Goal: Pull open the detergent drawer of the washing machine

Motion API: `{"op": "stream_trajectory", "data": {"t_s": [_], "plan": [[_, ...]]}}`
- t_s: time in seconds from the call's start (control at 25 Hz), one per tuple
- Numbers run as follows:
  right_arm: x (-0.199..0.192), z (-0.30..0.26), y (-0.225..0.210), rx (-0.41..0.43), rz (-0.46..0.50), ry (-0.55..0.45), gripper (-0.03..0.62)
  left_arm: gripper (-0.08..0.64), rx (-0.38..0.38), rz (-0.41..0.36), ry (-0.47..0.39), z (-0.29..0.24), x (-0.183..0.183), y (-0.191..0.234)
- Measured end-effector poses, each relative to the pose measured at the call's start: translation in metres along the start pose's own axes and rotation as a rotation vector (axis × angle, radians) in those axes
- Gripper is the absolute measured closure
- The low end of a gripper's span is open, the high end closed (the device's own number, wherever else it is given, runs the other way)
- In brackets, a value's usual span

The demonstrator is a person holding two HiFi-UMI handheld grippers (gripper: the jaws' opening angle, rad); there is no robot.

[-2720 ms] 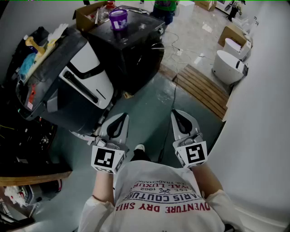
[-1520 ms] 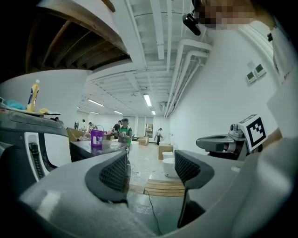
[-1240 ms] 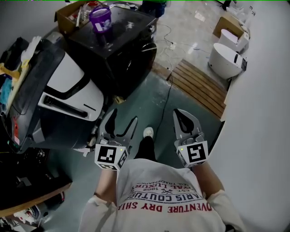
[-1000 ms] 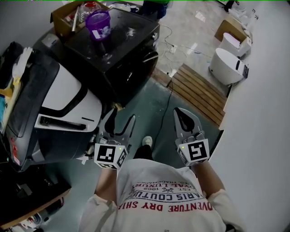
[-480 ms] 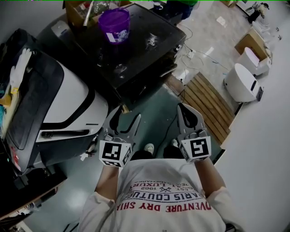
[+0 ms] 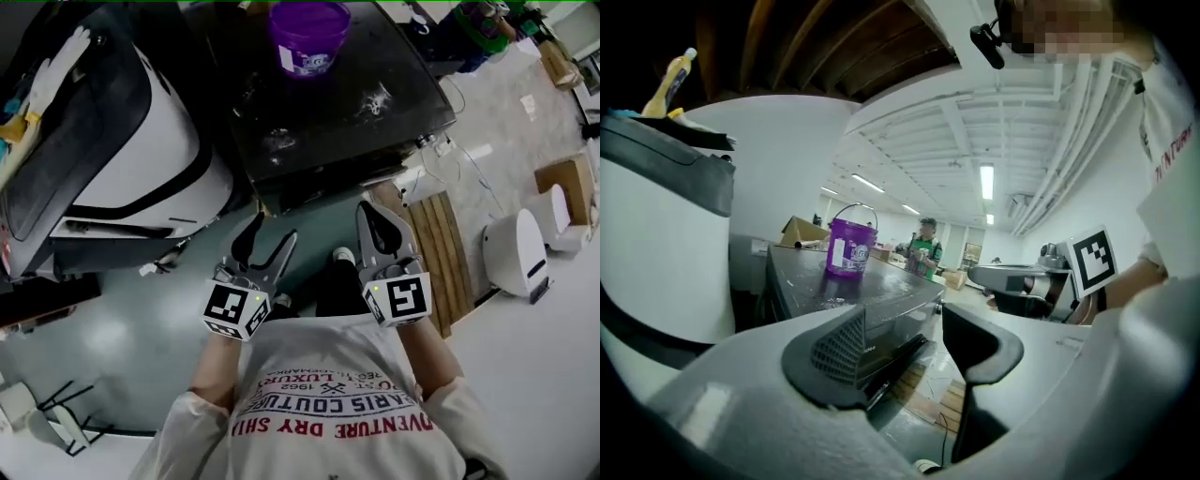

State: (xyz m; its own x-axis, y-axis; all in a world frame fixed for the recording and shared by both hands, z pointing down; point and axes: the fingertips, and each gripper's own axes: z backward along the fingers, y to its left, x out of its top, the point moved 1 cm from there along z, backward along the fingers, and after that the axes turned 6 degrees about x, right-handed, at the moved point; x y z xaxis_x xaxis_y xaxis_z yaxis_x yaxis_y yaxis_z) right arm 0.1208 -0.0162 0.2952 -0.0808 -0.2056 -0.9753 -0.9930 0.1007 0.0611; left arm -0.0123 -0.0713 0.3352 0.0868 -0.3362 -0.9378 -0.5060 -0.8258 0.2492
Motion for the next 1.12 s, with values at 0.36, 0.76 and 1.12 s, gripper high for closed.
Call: {"op": "stream_trajectory", "data": {"t_s": [0.36,0.76,1.12], "plan": [[-0.028,-0.052,-0.049,0.348,0.072,0.016,0.592,0.314,0.262,0.226,-0.057,-0.058,-0.036,-0.006],[-0.082,-0.082,-0.046,0.529,0.048,0.016,0.592,0.349,0.329,0.63,-0.255,-0.095,-0.09,0.011],[-0.129,-0.105,-0.041,0.515,-0.03,0.012,0.592,0.321,0.309,0.971,-0.439,-0.124,-0.154,0.055]]}}
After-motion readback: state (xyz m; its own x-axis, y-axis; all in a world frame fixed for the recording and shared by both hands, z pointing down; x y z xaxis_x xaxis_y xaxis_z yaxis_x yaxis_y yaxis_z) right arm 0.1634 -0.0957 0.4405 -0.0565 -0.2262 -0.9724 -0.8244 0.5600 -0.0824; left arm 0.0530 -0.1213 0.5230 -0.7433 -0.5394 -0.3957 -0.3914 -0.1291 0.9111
